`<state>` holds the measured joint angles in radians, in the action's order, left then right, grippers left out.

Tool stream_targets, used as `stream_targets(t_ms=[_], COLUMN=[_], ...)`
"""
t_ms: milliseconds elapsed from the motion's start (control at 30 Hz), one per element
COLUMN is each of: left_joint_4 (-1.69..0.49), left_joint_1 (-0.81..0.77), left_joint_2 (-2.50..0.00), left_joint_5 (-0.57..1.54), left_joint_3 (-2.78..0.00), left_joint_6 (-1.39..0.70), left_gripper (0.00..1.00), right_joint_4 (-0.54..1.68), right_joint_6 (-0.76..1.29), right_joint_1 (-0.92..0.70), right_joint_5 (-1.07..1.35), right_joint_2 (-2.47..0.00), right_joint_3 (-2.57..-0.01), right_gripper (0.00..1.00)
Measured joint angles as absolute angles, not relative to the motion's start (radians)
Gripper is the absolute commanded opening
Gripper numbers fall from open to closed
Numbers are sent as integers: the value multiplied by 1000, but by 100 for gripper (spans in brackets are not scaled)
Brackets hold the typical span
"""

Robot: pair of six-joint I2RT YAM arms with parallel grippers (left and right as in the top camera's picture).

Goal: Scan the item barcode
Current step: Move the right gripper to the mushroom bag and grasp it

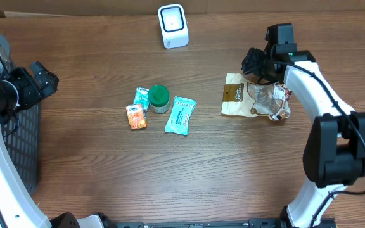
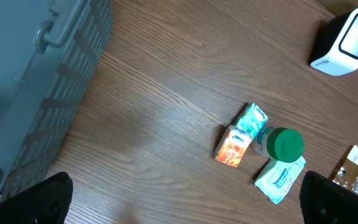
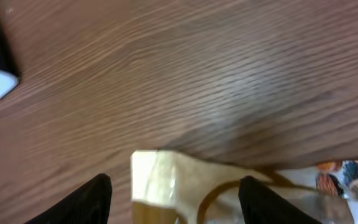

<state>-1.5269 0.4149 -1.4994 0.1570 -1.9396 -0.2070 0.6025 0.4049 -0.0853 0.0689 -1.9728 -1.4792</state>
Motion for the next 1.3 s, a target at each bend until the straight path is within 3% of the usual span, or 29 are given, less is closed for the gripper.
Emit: stream_targets(t_ms=[467, 700, 900, 1100, 1300], left_joint_4=[-1527, -1527, -1527, -1526, -1527], left_joint_1=[415, 415, 415, 415, 415], left_joint_2=[-1499, -1499, -1499, -1499, -1499], left_joint_5=[157, 157, 157, 157, 157], left_joint_3=[-1940, -1940, -1940, -1940, -1940], left_joint_6=[-207, -207, -207, -207, -207], left_gripper=[99, 100, 100, 100, 100], right_joint_4=[786, 888, 884, 918, 1179], right_joint_6=[444, 441, 445, 461, 552], right_joint_1=[-151, -404, -588, -496, -273], right_joint_5=[221, 273, 286, 276, 36], right_joint_2=[-2054, -2054, -2054, -2006, -1716], right_joint_3=[-1462, -1462, -1462, -1462, -1469], right_gripper=[68, 73, 70, 68, 68])
